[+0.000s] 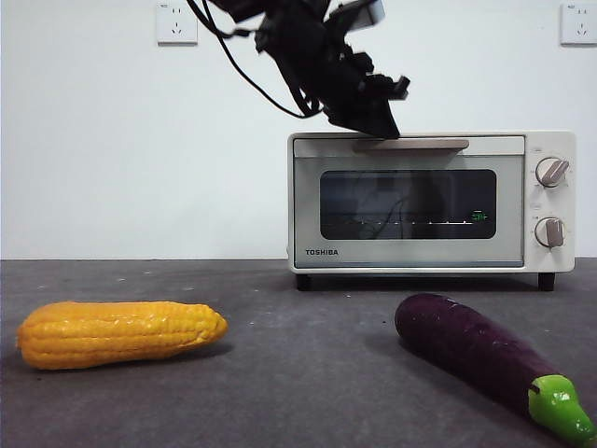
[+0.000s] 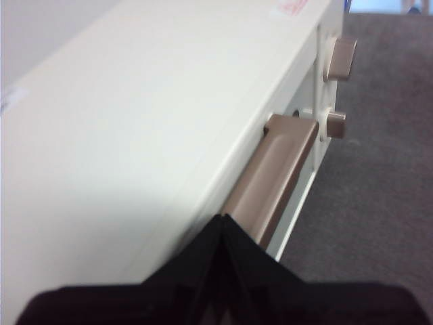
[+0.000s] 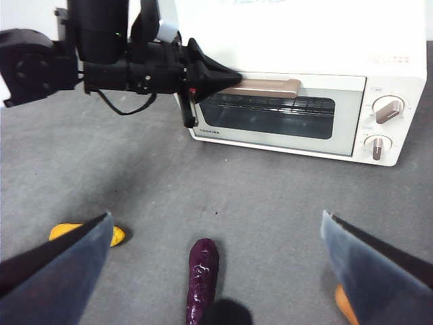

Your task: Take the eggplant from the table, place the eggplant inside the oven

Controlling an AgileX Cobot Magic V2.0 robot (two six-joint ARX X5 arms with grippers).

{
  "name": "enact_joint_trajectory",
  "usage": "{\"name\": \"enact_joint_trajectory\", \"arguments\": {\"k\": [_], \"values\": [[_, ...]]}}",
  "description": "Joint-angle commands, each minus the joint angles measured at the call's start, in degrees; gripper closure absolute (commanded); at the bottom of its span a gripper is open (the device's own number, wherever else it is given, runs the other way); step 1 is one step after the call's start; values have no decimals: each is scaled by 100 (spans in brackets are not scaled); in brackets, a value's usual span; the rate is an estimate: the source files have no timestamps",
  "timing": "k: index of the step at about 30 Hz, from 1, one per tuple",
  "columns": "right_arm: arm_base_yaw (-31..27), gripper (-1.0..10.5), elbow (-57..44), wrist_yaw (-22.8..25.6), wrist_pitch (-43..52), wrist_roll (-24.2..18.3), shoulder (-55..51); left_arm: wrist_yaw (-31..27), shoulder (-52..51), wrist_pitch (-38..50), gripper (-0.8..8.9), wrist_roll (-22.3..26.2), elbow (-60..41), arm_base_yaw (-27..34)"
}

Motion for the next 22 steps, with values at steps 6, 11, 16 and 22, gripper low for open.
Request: {"name": "enact_joint_trajectory", "arguments": {"k": [6,11,16,22], "values": [[11,379,13,-11,28,-52,7,7,258,-146,820,103,7,0],[11,379,13,-11,28,-52,7,44,258,-315,820,103,7,-61],[11,379,13,-11,28,-52,7,48,260,-566,820,133,7,-203],[11,379,13,-11,28,-52,7,92,345,-684,820,144,4,-420]]}}
